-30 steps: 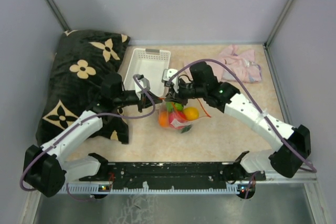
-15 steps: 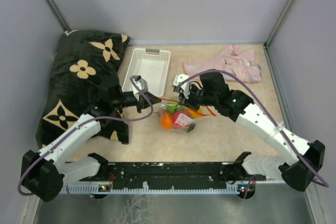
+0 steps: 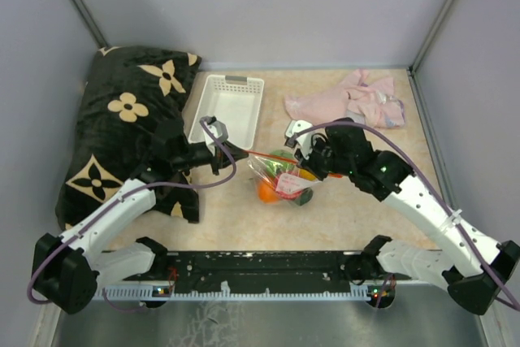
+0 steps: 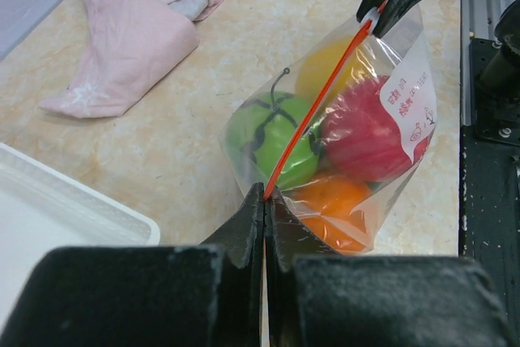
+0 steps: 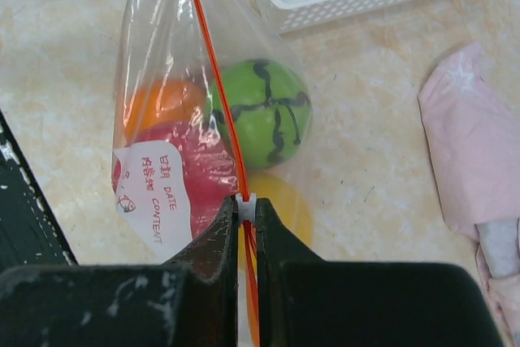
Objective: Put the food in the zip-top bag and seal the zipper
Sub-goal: Zip the zipper food storage bag.
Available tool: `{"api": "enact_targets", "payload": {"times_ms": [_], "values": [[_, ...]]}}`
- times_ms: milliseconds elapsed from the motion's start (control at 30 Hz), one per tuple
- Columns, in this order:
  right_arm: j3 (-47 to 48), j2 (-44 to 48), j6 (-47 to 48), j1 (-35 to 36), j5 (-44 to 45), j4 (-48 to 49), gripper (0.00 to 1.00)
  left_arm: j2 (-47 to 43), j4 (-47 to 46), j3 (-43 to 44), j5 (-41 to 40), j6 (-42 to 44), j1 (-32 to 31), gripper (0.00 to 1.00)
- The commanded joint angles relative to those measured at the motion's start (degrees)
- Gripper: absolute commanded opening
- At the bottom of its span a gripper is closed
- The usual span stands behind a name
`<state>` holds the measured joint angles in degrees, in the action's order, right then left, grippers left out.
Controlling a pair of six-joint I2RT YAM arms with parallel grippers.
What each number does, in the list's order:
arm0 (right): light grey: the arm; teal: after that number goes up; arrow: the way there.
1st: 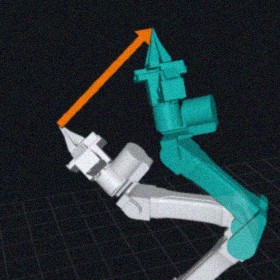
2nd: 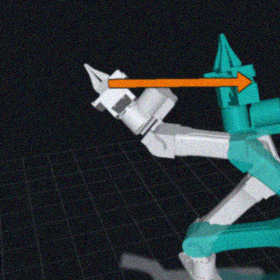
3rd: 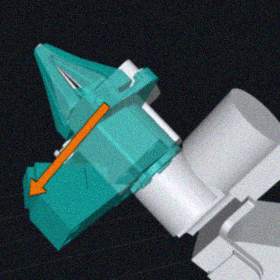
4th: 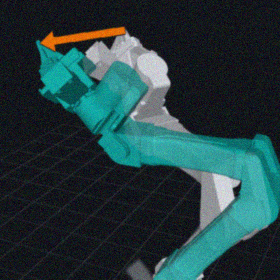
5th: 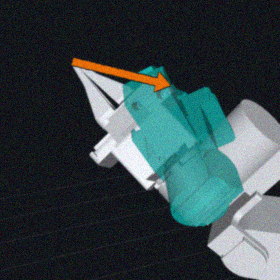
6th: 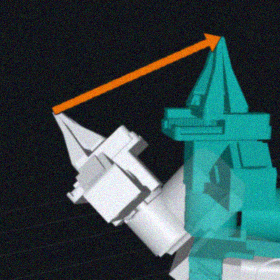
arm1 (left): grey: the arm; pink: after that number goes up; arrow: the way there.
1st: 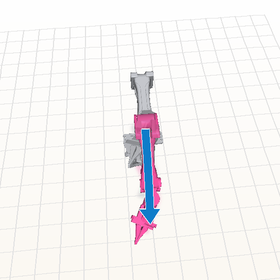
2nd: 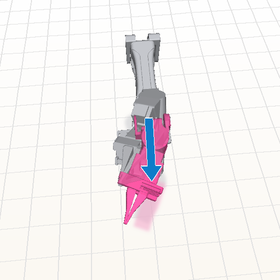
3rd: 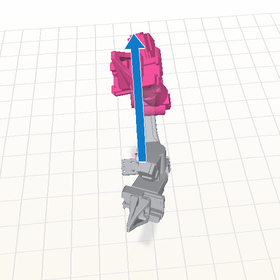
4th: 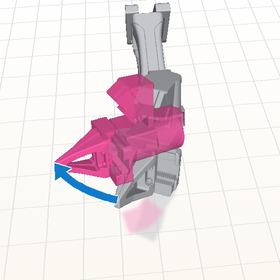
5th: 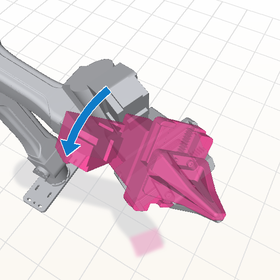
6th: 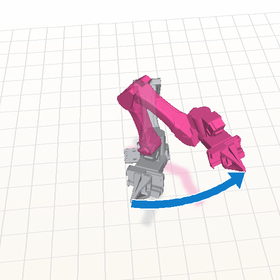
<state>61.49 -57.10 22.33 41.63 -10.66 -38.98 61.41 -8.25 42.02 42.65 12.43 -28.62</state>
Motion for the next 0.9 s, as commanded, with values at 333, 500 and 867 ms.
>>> {"api": "enact_targets", "payload": {"times_ms": [333, 500, 867], "values": [[-0.4, 8.2, -2.6, -1.6, 12.6, -9.1, 0.0, 1.3, -7.1, -2.1, -5.3, -4.7, 0.7, 0.0], [-0.6, 10.0, -3.4, -1.8, 14.4, -11.2, 0.0, 3.4, -8.1, -2.2, -7.2, -5.6, 0.6, 0.0], [-0.3, 15.4, -4.9, -1.9, 20.3, -16.7, 0.0, 7.2, -9.6, -1.7, -11.1, -7.2, 0.9, 0.0]]}}
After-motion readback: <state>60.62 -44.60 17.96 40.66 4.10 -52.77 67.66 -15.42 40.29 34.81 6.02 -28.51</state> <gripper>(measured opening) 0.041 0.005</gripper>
